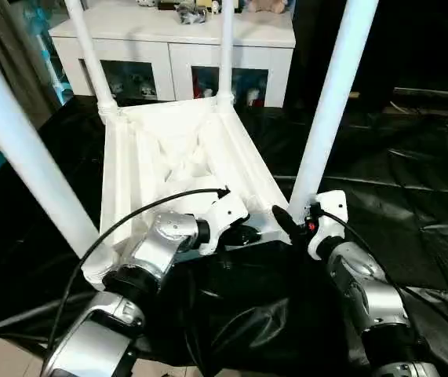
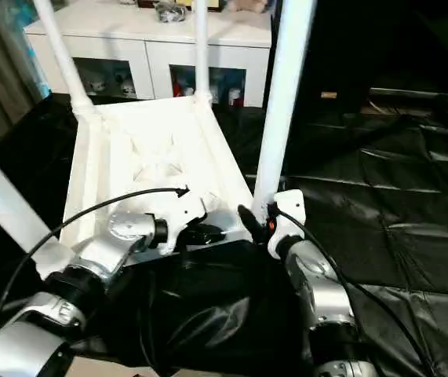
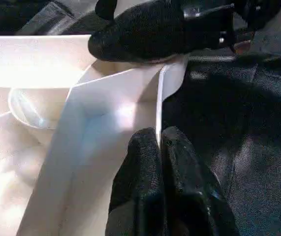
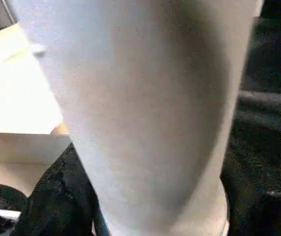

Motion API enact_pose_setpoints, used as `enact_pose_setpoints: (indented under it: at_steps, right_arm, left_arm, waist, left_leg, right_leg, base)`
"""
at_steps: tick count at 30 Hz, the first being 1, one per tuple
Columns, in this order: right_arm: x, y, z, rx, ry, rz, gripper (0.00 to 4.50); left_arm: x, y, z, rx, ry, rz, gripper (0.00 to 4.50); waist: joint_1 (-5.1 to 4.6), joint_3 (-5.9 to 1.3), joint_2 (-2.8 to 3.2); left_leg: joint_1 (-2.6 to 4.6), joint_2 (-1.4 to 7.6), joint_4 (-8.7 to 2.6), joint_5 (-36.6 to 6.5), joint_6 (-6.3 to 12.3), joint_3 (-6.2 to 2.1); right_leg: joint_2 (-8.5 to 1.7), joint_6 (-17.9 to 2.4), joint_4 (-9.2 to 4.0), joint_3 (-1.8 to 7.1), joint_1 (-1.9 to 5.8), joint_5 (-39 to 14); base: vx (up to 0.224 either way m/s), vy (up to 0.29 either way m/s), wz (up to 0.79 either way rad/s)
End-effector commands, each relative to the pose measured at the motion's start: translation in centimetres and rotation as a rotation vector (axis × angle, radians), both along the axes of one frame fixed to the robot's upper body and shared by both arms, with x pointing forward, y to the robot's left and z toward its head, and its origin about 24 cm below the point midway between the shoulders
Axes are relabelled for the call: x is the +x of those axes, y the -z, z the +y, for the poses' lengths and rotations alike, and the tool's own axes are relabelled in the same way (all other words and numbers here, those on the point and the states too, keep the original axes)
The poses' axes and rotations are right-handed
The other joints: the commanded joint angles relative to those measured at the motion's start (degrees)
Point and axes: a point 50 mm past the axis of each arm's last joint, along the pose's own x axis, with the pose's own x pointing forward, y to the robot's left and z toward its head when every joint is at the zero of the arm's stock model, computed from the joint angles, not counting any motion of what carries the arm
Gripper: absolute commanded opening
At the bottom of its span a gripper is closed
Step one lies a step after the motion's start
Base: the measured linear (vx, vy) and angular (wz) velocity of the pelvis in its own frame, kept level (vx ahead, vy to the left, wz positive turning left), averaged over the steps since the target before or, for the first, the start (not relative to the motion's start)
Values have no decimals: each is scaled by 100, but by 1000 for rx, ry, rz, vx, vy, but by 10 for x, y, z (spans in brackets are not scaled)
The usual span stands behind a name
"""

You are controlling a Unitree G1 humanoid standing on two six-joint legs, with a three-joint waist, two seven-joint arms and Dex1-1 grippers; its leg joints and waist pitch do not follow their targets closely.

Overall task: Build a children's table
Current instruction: Rotate leg to tighten

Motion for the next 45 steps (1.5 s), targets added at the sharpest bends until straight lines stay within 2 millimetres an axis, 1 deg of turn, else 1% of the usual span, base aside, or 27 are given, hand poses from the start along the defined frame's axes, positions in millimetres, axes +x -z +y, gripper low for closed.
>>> enact_pose_setpoints:
  at_steps: [1, 5, 8, 10, 12, 13, 14, 15, 16, 18, 19, 20, 21, 22, 23, 24, 25, 27, 30, 32, 34, 35, 36, 39, 41, 42, 45]
  right_arm:
    - [-12, 6, 58, 66, -265, 40, 349]
    - [-14, 2, 52, 29, -356, 5, 395]
    - [-15, -1, 43, 14, -410, -14, 395]
    - [-19, -6, 33, 19, -509, -30, 395]
    - [-22, -10, 24, 19, -572, -29, 395]
    - [-24, -12, 19, 22, -605, -23, 395]
    - [-25, -14, 15, 20, -630, -19, 395]
    - [-27, -15, 11, 16, -653, -15, 395]
    - [-28, -17, 6, 10, -676, -10, 395]
    - [-31, -18, -3, -9, -714, 1, 395]
    - [-33, -18, -7, -17, -732, 9, 395]
    - [-34, -19, -10, -26, -747, 14, 395]
    - [-36, -20, -15, -42, -775, 25, 395]
    - [-37, -20, -17, -48, -789, 32, 395]
    - [-38, -21, -19, -57, -804, 37, 395]
    - [-38, -22, -20, -61, -807, 37, 395]
    - [-38, -22, -21, -68, -810, 36, 395]
    - [-38, -24, -24, -75, -816, 35, 395]
    - [-37, -28, -28, -81, -820, 34, 395]
    - [-37, -28, -30, -85, -818, 31, 361]
    - [-37, -29, -31, -87, -818, 30, 359]
    - [-37, -28, -31, -87, -827, 35, 331]
    - [-38, -27, -30, -90, -830, 35, 320]
    - [-38, -27, -30, -89, -832, 36, 305]
    - [-38, -26, -29, -84, -832, 39, 305]
    - [-39, -25, -28, -78, -830, 42, 282]
    - [-38, -19, -27, -34, -743, 42, 276]
  left_arm:
    - [-6, -3, -31, -40, 47, -5, 0]
    - [-10, -4, -21, -48, 133, 4, 0]
    - [-14, -5, -14, -63, 196, 18, 0]
    - [-19, -6, -3, -64, 273, 44, 0]
    - [-22, -7, 6, -74, 321, 66, 0]
    - [-24, -8, 10, -79, 337, 80, 0]
    - [-24, -8, 13, -80, 348, 89, 0]
    - [-25, -9, 17, -79, 357, 97, 0]
    - [-25, -9, 21, -74, 369, 105, 0]
    - [-25, -10, 27, -65, 382, 115, 0]
    - [-26, -10, 30, -64, 387, 123, 0]
    - [-26, -11, 32, -63, 390, 127, 0]
    - [-26, -12, 35, -64, 398, 136, 0]
    - [-26, -13, 37, -65, 401, 142, 0]
    - [-27, -13, 38, -66, 405, 147, 0]
    - [-27, -13, 38, -66, 405, 147, 0]
    - [-27, -13, 39, -65, 407, 147, 0]
    - [-27, -14, 40, -65, 412, 152, 0]
    - [-27, -14, 42, -63, 413, 153, 0]
    - [-27, -14, 42, -63, 412, 153, 0]
    - [-27, -15, 42, -62, 412, 153, 0]
    - [-27, -15, 42, -61, 411, 153, 0]
    - [-27, -15, 43, -60, 410, 152, 0]
    - [-26, -15, 43, -58, 405, 148, 0]
    - [-25, -15, 43, -56, 399, 144, 0]
    - [-24, -15, 44, -52, 385, 134, 0]
    - [-20, -13, 41, -43, 314, 105, 0]
  waist:
    - [-34, -181, -28]
    - [-30, -196, -51]
    - [-16, -230, -50]
    - [-5, -233, -73]
    - [22, -249, -69]
    - [34, -264, -63]
    - [50, -285, -61]
    - [94, -323, -46]
    - [103, -331, -43]
    - [162, -380, -59]
    - [165, -386, -78]
    - [183, -398, -77]
    - [225, -388, -61]
    - [245, -381, -56]
    - [270, -361, -56]
    - [288, -345, -37]
    - [284, -339, -38]
    - [277, -305, -40]
    - [269, -296, -46]
    - [267, -296, -52]
    - [266, -306, -63]
    - [275, -318, -66]
    - [273, -319, -66]
    - [280, -335, -67]
    - [277, -330, -64]
    - [274, -327, -65]
    - [267, -317, -63]
  left_leg:
    - [125, 342, -563, -2743, -152, -268]
    - [91, 352, -566, -2546, -75, -247]
    - [35, 362, -545, -2094, 64, -213]
    - [26, 351, -514, -1915, 167, -195]
    - [18, 368, -476, -1591, 339, -161]
    - [26, 370, -463, -1495, 371, -156]
    - [26, 372, -446, -1345, 415, -149]
    - [-4, 387, -390, -806, 591, -129]
    - [-17, 380, -373, -637, 655, -126]
    - [-12, 360, -284, -226, 871, -107]
    - [-34, 349, -262, -128, 937, -100]
    - [-47, 339, -239, -33, 990, -101]
    - [-56, 350, -225, 14, 1100, -105]
    - [-49, 359, -229, -57, 1095, -107]
    - [-39, 378, -247, -244, 1047, -106]
    - [-28, 401, -268, -444, 937, -107]
    - [-26, 403, -276, -531, 873, -105]
    - [-13, 417, -327, -938, 600, -113]
    - [2, 412, -352, -1145, 400, -115]
    - [4, 406, -351, -1163, 374, -110]
    - [-31, 392, -334, -1023, 409, -113]
    - [-33, 389, -323, -938, 445, -115]
    - [-41, 387, -317, -861, 482, -116]
    - [-50, 383, -295, -702, 577, -117]
    - [-50, 384, -296, -747, 588, -118]
    - [-46, 386, -299, -802, 572, -119]
    - [-42, 392, -313, -907, 498, -120]
  right_leg:
    - [-375, -681, -556, 199, 23, -2865]
    - [-384, -830, -514, 222, 57, -2479]
    - [-389, -1034, -436, 238, 117, -1842]
    - [-398, -1111, -425, 248, 134, -1761]
    - [-392, -1254, -375, 264, 141, -1419]
    - [-387, -1306, -353, 261, 147, -1280]
    - [-374, -1372, -317, 254, 165, -1053]
    - [-343, -1574, -192, 224, 203, -188]
    - [-330, -1629, -159, 213, 208, 65]
    - [-330, -1789, -61, 207, 210, 860]
    - [-331, -1809, -39, 210, 210, 1029]
    - [-335, -1818, -13, 211, 211, 1185]
    - [-330, -1814, -5, 186, 182, 1191]
    - [-336, -1804, -17, 183, 177, 1052]
    - [-339, -1774, -47, 183, 166, 681]
    - [-343, -1745, -81, 181, 146, 285]
    - [-340, -1730, -97, 180, 143, 120]
    - [-338, -1644, -152, 184, 131, -452]
    - [-347, -1532, -188, 198, 126, -778]
    - [-347, -1509, -194, 204, 127, -803]
    - [-355, -1502, -169, 207, 146, -647]
    - [-361, -1495, -160, 203, 152, -578]
    - [-355, -1502, -151, 198, 152, -505]
    - [-351, -1555, -120, 190, 159, -267]
    - [-351, -1562, -126, 186, 155, -321]
    - [-351, -1554, -134, 185, 153, -405]
    - [-359, -1522, -161, 197, 143, -583]
  base:
    - [0, 0, 0]
    - [0, 0, 0]
    - [0, 0, 0]
    - [0, 0, 0]
    - [33, -17, 2]
    - [65, -34, 4]
    - [79, -31, 4]
    - [76, -23, -1]
    - [76, -23, -1]
    - [32, -7, -1]
    - [0, 0, 0]
    - [0, 0, 0]
    - [0, 0, 0]
    - [0, 0, 0]
    - [0, 0, 0]
    - [0, 0, 0]
    - [0, 0, 0]
    - [0, 0, 0]
    - [0, 0, 0]
    - [0, 0, 0]
    - [0, 0, 0]
    - [0, 0, 0]
    - [0, 0, 0]
    - [0, 0, 0]
    - [0, 0, 0]
    - [0, 0, 0]
    - [0, 0, 0]
